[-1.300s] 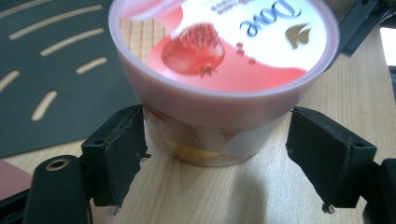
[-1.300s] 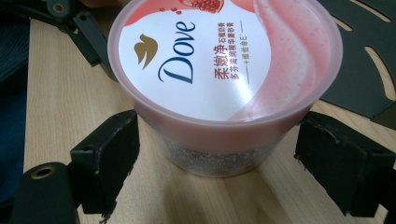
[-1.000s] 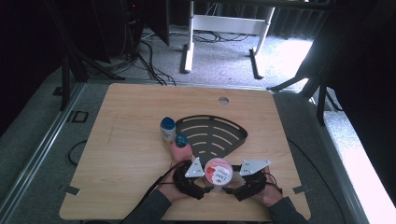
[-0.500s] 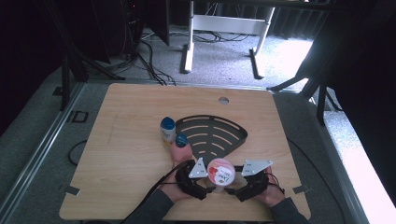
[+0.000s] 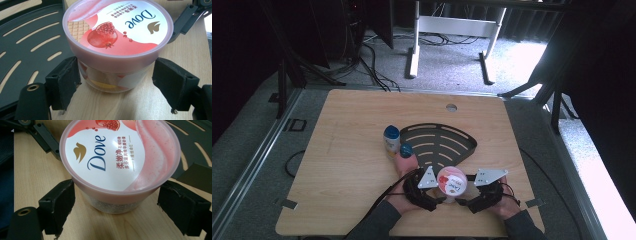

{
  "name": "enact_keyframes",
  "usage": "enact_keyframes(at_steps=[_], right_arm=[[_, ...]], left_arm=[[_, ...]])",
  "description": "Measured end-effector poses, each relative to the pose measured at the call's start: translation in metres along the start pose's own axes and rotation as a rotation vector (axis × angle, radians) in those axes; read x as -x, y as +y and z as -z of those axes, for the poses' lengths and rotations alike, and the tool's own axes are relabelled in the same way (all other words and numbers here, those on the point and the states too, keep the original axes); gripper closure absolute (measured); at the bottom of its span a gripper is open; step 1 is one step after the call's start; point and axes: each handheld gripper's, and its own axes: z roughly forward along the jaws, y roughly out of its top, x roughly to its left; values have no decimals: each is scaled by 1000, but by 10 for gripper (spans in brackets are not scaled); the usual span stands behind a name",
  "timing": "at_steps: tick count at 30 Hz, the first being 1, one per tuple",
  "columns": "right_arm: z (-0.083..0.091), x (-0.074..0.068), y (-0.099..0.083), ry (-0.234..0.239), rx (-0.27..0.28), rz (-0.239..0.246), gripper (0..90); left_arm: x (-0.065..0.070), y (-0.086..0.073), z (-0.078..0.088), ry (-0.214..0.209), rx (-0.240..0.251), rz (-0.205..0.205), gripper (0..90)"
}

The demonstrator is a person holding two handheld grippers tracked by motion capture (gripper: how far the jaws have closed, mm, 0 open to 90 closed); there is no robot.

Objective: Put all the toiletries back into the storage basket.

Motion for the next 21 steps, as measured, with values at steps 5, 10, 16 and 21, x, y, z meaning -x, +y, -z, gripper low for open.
enact_keyframes(at_steps=[5, 10, 16, 21], right_arm=[[3, 4, 2, -9, 1, 1, 143], [6, 8, 4, -9, -3, 1, 143], [7, 13, 8, -9, -4, 3, 143], [8, 18, 9, -10, 7, 5, 143]], left_arm=[[-2, 5, -1, 6, -1, -5, 220], [-5, 7, -2, 2, 12, 8, 220], [-9, 12, -2, 12, 6, 9, 221], [-11, 15, -4, 14, 10, 20, 221]])
